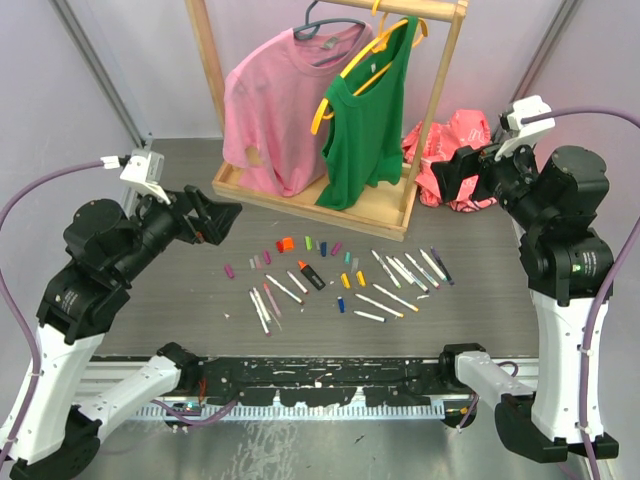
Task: Open the pen caps
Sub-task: Reset both arms
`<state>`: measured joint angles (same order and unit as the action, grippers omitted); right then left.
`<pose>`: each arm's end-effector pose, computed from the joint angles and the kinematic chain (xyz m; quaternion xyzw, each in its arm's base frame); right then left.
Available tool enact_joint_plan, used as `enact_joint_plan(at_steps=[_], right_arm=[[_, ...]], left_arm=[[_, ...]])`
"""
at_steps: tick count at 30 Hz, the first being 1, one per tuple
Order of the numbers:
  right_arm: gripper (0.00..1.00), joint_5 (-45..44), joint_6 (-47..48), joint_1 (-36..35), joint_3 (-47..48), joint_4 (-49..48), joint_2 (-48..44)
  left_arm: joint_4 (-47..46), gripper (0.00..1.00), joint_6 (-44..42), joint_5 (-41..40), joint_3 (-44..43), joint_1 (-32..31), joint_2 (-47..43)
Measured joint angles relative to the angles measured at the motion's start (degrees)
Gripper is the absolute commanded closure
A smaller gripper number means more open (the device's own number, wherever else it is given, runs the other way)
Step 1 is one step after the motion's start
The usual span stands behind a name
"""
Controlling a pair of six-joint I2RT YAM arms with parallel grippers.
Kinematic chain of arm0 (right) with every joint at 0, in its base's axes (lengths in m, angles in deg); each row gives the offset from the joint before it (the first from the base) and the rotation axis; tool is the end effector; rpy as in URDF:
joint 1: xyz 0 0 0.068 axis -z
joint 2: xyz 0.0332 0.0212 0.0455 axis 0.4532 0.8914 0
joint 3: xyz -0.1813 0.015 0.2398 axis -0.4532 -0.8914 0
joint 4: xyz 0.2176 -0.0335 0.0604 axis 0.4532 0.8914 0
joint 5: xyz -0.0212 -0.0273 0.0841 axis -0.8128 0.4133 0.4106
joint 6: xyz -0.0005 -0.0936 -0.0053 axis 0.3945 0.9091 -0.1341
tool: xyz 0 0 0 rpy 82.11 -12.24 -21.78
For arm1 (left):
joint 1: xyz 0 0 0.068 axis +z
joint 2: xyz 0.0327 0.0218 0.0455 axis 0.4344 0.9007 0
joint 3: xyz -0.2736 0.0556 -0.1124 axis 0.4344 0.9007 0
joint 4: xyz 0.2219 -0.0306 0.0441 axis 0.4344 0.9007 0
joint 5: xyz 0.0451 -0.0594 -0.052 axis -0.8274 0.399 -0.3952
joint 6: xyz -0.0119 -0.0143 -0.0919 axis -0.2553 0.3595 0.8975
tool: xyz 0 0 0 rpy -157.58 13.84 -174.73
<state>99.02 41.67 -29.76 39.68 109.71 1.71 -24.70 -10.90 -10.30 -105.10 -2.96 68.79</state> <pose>0.1390 0.0322 0.5184 -0.1505 0.7260 0.1012 0.6634 0.1044 -0.0606 0.4711 0.0685 0.7383 -0.2879 0.6061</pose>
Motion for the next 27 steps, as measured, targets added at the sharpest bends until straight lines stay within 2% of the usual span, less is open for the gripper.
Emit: enact_joint_plan(at_steps=[27], right_arm=[[0.00,-0.31,1.07,0.00,-1.81,-0.02,0.00]], left_arm=[[0.33,0.02,-1.33,1.31,0.61,0.00,0.04]])
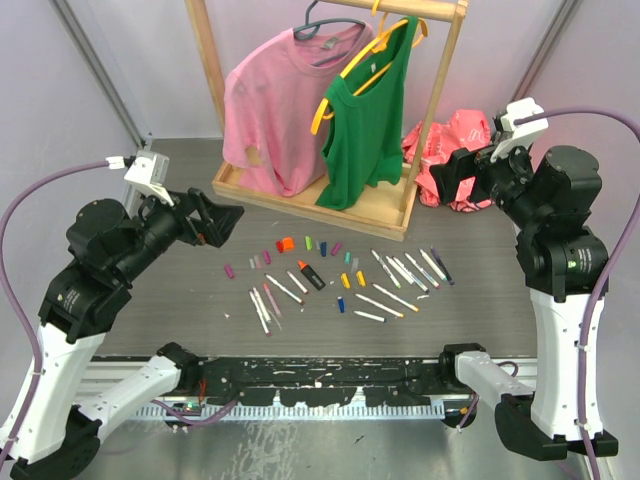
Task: Open the pen caps
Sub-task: Reset both arms
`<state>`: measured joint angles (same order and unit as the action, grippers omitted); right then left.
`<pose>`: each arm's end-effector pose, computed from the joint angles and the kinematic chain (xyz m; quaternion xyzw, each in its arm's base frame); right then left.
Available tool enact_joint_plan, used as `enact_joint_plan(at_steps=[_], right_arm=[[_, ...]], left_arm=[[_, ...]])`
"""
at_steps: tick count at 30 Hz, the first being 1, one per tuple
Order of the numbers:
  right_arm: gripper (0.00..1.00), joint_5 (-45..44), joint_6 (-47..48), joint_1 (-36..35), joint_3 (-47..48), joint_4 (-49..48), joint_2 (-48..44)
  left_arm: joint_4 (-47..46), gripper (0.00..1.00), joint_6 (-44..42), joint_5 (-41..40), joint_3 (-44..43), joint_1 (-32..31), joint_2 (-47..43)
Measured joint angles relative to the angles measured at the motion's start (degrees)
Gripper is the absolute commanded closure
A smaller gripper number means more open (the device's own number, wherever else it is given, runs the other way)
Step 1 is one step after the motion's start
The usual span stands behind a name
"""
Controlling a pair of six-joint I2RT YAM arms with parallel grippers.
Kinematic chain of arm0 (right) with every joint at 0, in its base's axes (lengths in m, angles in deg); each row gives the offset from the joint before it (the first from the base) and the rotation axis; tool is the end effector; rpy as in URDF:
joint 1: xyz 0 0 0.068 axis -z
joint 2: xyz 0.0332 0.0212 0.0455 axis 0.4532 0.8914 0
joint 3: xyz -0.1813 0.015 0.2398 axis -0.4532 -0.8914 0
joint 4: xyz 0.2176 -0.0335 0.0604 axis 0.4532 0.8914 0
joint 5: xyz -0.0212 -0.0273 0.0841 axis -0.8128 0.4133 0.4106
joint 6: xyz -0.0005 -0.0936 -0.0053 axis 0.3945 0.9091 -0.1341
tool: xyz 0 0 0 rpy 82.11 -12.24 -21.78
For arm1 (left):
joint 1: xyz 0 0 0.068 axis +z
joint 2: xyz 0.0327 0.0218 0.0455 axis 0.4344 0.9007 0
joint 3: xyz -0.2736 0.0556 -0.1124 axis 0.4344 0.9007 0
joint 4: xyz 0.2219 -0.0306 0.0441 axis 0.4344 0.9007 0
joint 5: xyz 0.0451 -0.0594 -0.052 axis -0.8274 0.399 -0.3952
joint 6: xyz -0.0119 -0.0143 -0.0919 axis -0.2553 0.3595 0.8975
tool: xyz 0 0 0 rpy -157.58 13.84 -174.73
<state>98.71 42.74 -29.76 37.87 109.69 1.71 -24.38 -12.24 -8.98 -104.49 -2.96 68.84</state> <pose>0.1440 0.0320 0.5095 -0.1545 0.7353 0.0948 0.6530 0.1050 -0.0631 0.4669 0.0852 0.7423 -0.2861 0.5999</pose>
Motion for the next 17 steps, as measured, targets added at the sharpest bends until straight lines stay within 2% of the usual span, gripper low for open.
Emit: enact_joint_plan(at_steps=[17], right_arm=[[0.00,-0.37,0.09,0.00,-0.24,-0.11,-0.09]], left_arm=[[-0.02,0.02,-0.02,0.04,0.37,0.00,-0.04]])
